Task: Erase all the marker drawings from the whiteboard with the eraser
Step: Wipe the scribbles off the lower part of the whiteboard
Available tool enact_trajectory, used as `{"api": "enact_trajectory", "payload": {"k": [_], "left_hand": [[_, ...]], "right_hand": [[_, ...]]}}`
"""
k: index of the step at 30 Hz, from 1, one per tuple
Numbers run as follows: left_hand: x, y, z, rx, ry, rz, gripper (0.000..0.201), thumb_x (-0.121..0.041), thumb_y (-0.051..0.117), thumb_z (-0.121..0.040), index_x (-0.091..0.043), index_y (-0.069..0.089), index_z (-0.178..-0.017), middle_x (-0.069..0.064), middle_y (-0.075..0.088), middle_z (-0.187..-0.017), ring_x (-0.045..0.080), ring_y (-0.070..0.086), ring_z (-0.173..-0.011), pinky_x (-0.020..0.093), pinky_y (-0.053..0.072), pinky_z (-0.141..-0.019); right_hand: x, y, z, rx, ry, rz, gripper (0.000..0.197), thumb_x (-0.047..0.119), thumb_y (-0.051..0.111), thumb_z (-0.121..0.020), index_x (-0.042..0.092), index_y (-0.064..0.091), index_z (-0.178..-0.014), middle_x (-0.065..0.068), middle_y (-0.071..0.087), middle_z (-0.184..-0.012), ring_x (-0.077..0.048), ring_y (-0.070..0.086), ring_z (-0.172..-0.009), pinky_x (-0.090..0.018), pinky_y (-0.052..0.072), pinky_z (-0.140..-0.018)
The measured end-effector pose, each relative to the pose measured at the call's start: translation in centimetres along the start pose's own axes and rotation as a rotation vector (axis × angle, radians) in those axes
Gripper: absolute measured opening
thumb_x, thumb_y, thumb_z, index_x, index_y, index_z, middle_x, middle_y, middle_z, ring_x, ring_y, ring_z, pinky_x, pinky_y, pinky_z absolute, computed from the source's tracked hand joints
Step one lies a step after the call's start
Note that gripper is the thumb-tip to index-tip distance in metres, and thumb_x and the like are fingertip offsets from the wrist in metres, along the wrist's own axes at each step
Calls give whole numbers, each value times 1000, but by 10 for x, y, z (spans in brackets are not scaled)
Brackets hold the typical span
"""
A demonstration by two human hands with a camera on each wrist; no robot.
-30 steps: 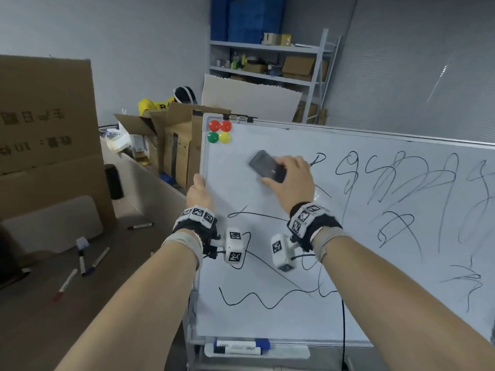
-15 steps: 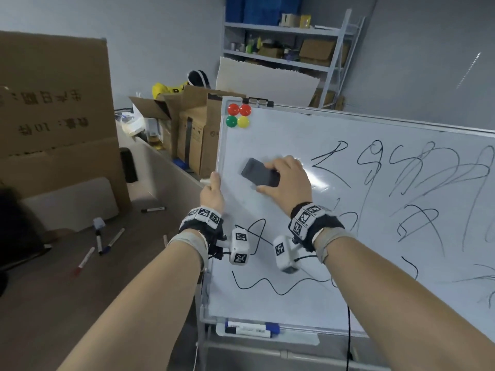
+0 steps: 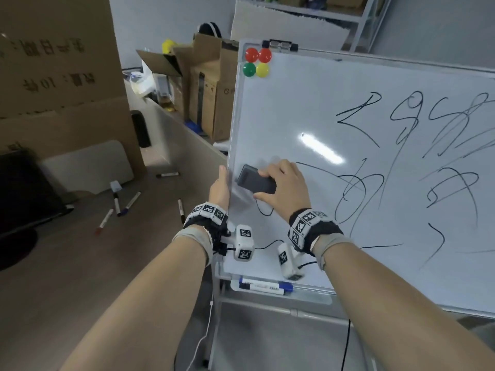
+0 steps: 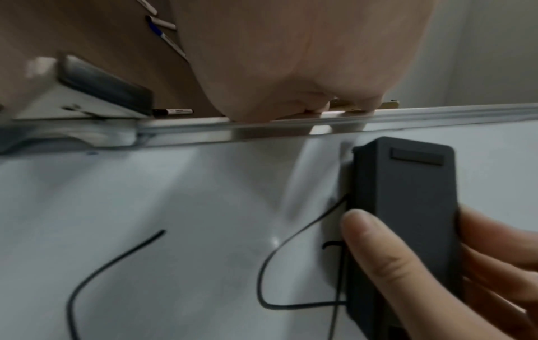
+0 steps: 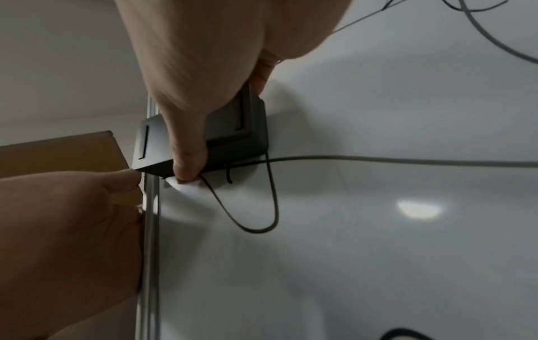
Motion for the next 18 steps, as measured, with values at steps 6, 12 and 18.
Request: {"api": "enact_trajectory", "payload": {"k": [6, 12, 18], "left_hand": [[35, -3, -27, 28, -67, 104, 107, -93, 38, -60, -22, 53, -139, 0, 59, -136, 23, 56, -123, 44, 36, -112], [40, -4, -27, 88, -164, 137, 107, -95, 35, -66, -21, 51, -141, 4, 55, -140, 26, 52, -129, 46, 33, -114], [22, 0, -12, 52, -22, 158, 75, -69, 30, -93, -17, 45, -143, -2, 49, -144, 17, 43, -136, 37, 26, -118]], "right_hand": [[5, 19, 20, 21, -53, 49, 54, 38, 88, -64, 23, 66, -110, -1, 51, -99, -25, 48, -96, -39, 43, -83], [13, 44, 36, 73, -122, 57, 53, 42, 88, -62, 24, 67, -107, -1, 53, -96, -25, 50, -94, -39, 44, -81], [14, 6, 11, 13, -161, 211, 53, 49, 83, -68, 27, 65, -113, -2, 56, -98, -26, 51, -93, -40, 46, -80]]}}
Point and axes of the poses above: each hand's wrist, its own z-axis away from the middle knuckle, its own y-axis out of the palm, x = y × z, the point moved 9 cm from there along -z, towards the middle knuckle
